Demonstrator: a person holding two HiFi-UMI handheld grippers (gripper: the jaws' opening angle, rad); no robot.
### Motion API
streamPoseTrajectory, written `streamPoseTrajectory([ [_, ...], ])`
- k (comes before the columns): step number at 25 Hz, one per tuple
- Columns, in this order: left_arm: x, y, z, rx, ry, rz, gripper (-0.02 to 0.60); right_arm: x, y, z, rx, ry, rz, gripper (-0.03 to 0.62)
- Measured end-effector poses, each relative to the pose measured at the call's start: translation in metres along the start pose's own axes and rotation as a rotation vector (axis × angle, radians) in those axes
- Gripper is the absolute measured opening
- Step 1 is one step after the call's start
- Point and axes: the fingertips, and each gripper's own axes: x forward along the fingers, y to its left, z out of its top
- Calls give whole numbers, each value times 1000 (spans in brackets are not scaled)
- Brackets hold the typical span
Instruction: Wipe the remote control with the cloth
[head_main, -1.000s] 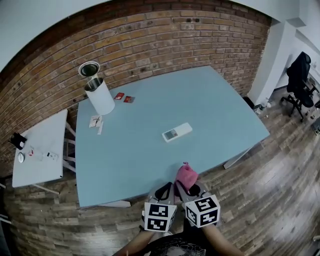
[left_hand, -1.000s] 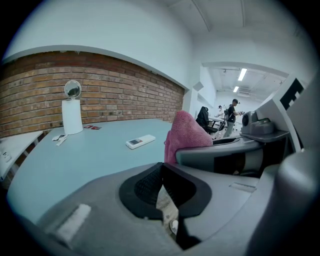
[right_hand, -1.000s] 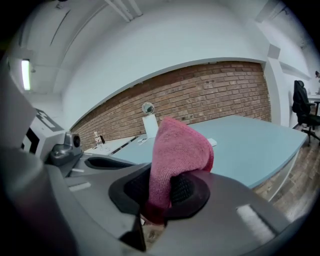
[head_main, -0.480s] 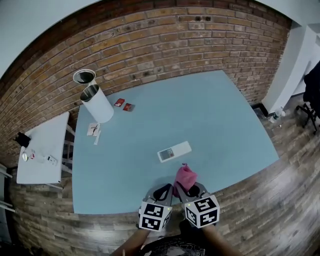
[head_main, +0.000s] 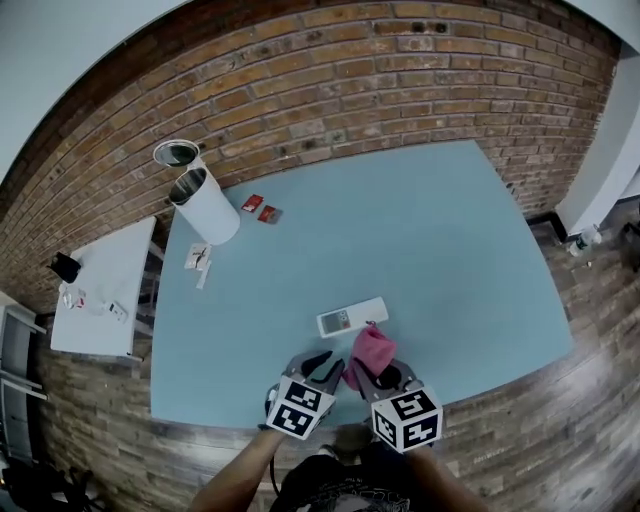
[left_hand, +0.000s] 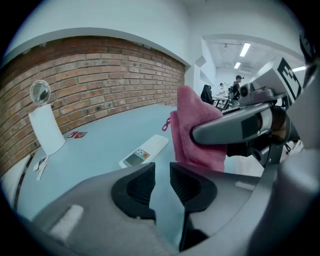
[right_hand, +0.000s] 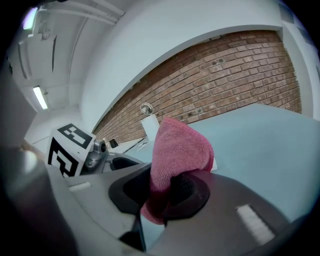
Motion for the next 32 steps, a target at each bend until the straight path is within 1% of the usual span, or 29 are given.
streamPoseTrajectory([
  [1,3,5,-1,26,12,-6,97,1,0,0,1,-1,8,66],
  [4,12,20,-1,96,52,-18,137,5,-3,3,0,3,22,66],
  [6,21,24,-1,155,83,-46,159,8,-8,3,-3,6,22,66],
  [7,26,26,-3,188,103,-61,180,9,-10,3,-4,7,21,66],
  [9,35,31,-10,240,142,-89,190,13,-14,3,-5,12,21,66],
  [10,39,34,-12,259,158,-102,224,15,-16,4,-8,15,20,66],
  [14,51,46,-14,342,201,-149,299,24,-26,15,-10,20,7,66],
  [16,57,51,-14,380,215,-163,299,31,-30,19,-3,27,4,66],
  [18,62,54,-13,392,220,-185,301,40,-30,21,5,38,12,66],
  [21,69,50,-15,415,228,-255,301,56,-28,21,19,67,32,66],
  [23,73,49,-18,441,234,-286,302,66,-27,22,21,89,48,66],
  [29,84,60,-11,489,211,-283,304,100,-17,33,-1,120,113,66],
  [30,86,60,-11,502,211,-286,313,106,-16,33,-3,126,120,66],
  [31,87,61,-10,517,212,-290,348,111,-16,34,-2,133,126,66],
  [32,88,60,-9,533,215,-297,348,117,-16,34,3,140,131,66],
])
